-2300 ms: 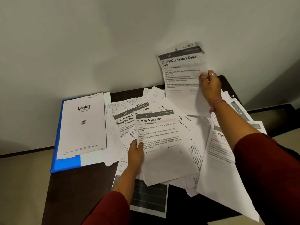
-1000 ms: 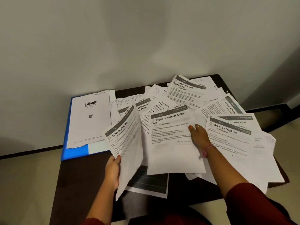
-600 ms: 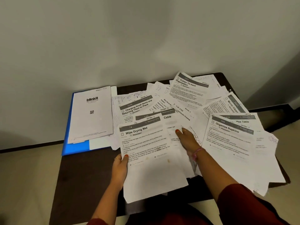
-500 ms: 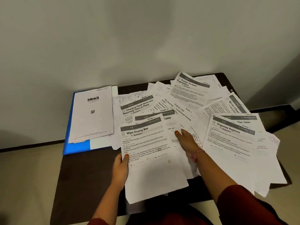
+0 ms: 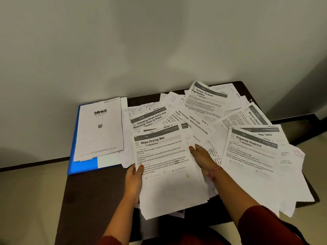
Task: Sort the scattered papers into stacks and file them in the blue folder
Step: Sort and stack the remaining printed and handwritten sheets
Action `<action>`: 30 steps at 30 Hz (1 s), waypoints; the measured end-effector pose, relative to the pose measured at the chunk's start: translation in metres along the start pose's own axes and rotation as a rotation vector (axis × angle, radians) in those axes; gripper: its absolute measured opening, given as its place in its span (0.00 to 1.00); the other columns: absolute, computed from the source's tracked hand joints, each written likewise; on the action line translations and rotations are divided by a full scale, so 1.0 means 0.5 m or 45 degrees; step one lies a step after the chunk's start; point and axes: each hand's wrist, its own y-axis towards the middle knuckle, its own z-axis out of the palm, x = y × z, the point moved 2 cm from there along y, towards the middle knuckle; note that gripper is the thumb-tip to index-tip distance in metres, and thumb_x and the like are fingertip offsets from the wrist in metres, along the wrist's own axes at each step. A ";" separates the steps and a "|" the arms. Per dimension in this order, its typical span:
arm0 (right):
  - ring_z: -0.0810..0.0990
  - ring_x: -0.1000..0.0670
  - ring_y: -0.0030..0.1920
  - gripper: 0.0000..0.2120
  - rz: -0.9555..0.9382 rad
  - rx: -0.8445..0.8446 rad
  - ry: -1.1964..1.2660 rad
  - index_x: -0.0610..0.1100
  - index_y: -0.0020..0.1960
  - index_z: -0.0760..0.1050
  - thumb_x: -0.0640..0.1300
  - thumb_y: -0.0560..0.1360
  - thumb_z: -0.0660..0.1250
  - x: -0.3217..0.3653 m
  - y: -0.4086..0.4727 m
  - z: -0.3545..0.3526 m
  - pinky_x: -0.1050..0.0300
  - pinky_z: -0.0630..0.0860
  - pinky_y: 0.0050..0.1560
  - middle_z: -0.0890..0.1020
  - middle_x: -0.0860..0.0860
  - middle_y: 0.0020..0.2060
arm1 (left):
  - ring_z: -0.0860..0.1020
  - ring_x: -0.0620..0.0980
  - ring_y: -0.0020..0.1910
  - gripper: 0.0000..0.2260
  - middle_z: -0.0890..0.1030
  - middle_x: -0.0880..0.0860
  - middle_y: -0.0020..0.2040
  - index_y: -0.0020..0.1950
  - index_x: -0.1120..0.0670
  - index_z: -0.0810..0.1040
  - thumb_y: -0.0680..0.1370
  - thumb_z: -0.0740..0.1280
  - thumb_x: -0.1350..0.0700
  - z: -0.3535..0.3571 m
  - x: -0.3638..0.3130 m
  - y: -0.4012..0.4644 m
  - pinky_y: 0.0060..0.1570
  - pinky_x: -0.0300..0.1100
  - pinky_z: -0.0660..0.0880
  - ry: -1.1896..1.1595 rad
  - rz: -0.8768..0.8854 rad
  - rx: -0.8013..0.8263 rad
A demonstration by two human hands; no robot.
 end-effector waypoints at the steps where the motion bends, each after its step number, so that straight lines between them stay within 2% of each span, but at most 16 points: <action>1: 0.76 0.52 0.56 0.12 0.016 -0.002 -0.012 0.45 0.63 0.72 0.43 0.82 0.57 -0.003 0.006 -0.001 0.57 0.72 0.59 0.77 0.53 0.58 | 0.82 0.54 0.51 0.07 0.83 0.54 0.53 0.53 0.54 0.77 0.81 0.61 0.62 0.004 -0.003 0.003 0.52 0.49 0.77 0.004 0.001 0.012; 3: 0.80 0.49 0.54 0.11 0.032 0.002 -0.026 0.45 0.59 0.76 0.45 0.81 0.59 -0.001 0.008 0.001 0.52 0.77 0.57 0.82 0.48 0.55 | 0.81 0.54 0.52 0.07 0.83 0.54 0.53 0.56 0.55 0.77 0.81 0.61 0.63 0.012 -0.008 0.009 0.56 0.51 0.76 0.034 -0.002 0.043; 6: 0.81 0.46 0.54 0.11 0.053 0.017 -0.061 0.46 0.58 0.77 0.47 0.81 0.59 -0.001 0.012 -0.003 0.45 0.76 0.60 0.83 0.47 0.53 | 0.81 0.54 0.54 0.10 0.83 0.53 0.55 0.60 0.55 0.76 0.81 0.62 0.62 0.022 -0.014 0.023 0.59 0.53 0.76 0.092 -0.007 0.107; 12: 0.79 0.48 0.59 0.16 0.082 -0.029 0.100 0.46 0.62 0.76 0.53 0.81 0.58 0.007 0.017 -0.018 0.47 0.73 0.65 0.81 0.48 0.58 | 0.81 0.53 0.55 0.11 0.82 0.53 0.56 0.62 0.55 0.75 0.80 0.64 0.61 0.047 -0.030 0.047 0.60 0.55 0.75 0.152 0.006 0.149; 15: 0.80 0.49 0.57 0.20 0.085 -0.039 0.174 0.46 0.62 0.75 0.57 0.80 0.56 0.012 0.017 -0.028 0.52 0.76 0.59 0.82 0.48 0.56 | 0.81 0.53 0.54 0.11 0.82 0.53 0.56 0.62 0.56 0.74 0.79 0.65 0.61 0.059 -0.041 0.055 0.58 0.54 0.76 0.172 0.026 0.153; 18: 0.80 0.50 0.56 0.17 0.020 -0.045 0.177 0.43 0.63 0.75 0.50 0.81 0.59 0.018 0.008 -0.030 0.58 0.76 0.57 0.81 0.47 0.57 | 0.80 0.53 0.54 0.13 0.81 0.53 0.56 0.63 0.57 0.74 0.78 0.66 0.62 0.070 -0.047 0.062 0.59 0.52 0.76 0.177 0.037 0.184; 21: 0.81 0.52 0.53 0.13 -0.046 -0.084 0.098 0.40 0.63 0.75 0.41 0.80 0.61 0.018 0.003 -0.028 0.66 0.77 0.48 0.82 0.47 0.56 | 0.81 0.52 0.54 0.13 0.82 0.53 0.56 0.62 0.57 0.75 0.78 0.66 0.62 0.077 -0.046 0.070 0.58 0.52 0.76 0.207 0.042 0.219; 26: 0.80 0.49 0.51 0.10 -0.121 -0.200 0.007 0.42 0.58 0.76 0.38 0.80 0.59 0.008 0.005 -0.031 0.64 0.75 0.46 0.82 0.47 0.51 | 0.81 0.52 0.53 0.09 0.83 0.51 0.55 0.59 0.52 0.77 0.80 0.64 0.58 0.089 -0.044 0.078 0.58 0.54 0.76 0.310 0.024 0.294; 30: 0.81 0.46 0.54 0.10 -0.132 -0.283 0.048 0.43 0.57 0.77 0.39 0.80 0.59 -0.011 0.003 -0.051 0.51 0.77 0.58 0.83 0.46 0.52 | 0.80 0.50 0.52 0.10 0.82 0.50 0.55 0.61 0.52 0.76 0.81 0.62 0.57 0.107 -0.041 0.067 0.55 0.49 0.77 0.435 0.051 0.359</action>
